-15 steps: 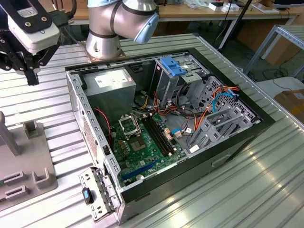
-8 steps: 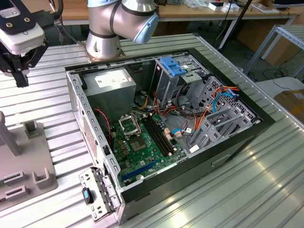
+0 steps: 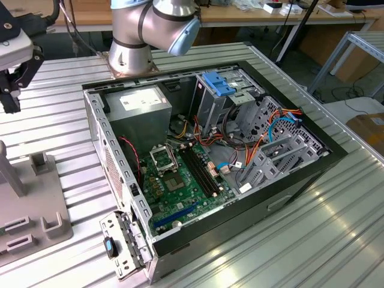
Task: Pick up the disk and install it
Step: 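Reach for the disk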
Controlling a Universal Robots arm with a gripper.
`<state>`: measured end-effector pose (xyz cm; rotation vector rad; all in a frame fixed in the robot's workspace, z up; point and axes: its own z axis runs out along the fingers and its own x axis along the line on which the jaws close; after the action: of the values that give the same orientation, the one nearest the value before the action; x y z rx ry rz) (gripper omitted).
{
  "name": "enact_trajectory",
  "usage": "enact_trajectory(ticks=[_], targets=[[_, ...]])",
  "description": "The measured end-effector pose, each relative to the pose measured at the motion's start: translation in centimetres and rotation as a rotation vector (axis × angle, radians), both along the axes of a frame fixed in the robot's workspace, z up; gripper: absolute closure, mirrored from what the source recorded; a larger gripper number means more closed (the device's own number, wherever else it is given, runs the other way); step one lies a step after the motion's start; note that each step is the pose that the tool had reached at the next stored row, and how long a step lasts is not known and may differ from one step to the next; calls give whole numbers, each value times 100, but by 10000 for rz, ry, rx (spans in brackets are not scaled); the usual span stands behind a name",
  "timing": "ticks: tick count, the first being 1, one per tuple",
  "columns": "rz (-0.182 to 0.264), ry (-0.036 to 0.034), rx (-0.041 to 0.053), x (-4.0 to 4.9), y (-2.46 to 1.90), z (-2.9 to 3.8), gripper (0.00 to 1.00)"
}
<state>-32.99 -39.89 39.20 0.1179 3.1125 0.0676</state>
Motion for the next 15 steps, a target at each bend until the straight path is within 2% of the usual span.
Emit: enact_trajectory(ticks=[7,9,11,15], targets=[[-1,0,0,-199,0,-2,89],[0,-1,0,-303,0,-3,89],[-1,0,0,-361,0,-3,89],[0,-1,1,-585,0,-5,89]])
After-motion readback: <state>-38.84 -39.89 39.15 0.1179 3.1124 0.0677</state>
